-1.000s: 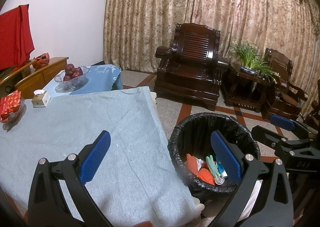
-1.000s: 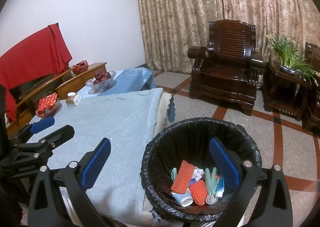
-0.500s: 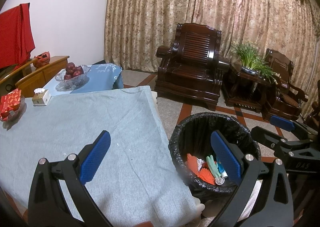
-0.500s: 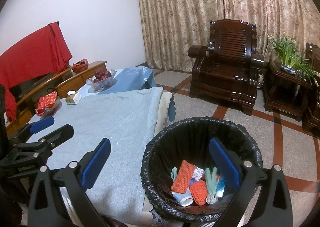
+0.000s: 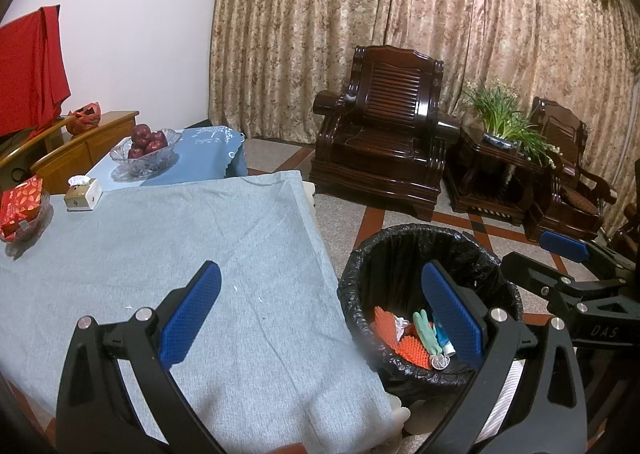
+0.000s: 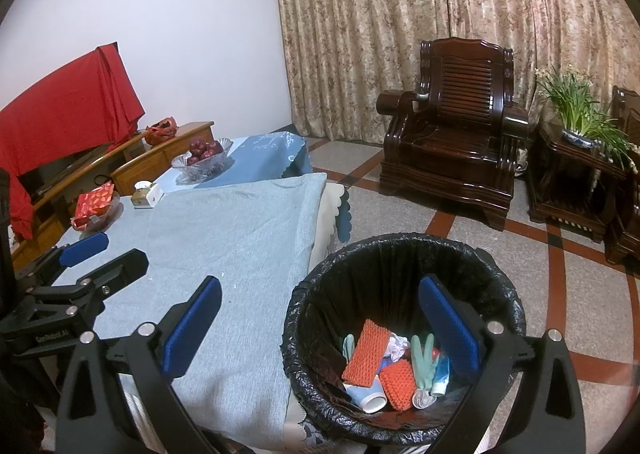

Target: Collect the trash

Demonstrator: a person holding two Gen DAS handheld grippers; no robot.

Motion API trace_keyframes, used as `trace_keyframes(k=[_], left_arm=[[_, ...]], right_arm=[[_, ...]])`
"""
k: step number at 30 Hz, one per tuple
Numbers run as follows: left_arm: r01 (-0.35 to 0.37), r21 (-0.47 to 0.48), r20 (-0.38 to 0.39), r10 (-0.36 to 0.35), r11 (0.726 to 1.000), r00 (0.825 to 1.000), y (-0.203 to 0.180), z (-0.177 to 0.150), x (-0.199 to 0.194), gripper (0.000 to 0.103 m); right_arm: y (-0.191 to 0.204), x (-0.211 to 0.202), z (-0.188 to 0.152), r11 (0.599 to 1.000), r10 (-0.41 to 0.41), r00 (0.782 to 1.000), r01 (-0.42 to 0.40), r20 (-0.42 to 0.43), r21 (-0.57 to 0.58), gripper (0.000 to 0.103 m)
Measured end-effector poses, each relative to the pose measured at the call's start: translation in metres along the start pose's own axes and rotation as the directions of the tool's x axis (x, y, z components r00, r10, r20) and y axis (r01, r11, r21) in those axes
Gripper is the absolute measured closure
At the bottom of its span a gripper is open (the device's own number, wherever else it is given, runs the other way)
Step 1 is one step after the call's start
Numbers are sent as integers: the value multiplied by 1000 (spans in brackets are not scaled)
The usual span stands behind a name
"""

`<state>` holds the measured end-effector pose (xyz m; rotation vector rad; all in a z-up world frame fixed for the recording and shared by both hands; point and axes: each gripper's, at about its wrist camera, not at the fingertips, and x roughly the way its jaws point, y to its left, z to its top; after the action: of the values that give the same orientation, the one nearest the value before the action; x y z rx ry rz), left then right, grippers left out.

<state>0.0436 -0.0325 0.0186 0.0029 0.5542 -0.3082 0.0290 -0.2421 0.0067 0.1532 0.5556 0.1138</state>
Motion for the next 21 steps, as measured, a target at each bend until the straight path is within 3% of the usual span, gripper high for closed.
trace_keyframes(k=[21], left_arm=[[0,0,0,0,1000,1000,1,-1,1,5]], right_arm=[[1,0,1,1000,0,1000,0,-1,0,6]])
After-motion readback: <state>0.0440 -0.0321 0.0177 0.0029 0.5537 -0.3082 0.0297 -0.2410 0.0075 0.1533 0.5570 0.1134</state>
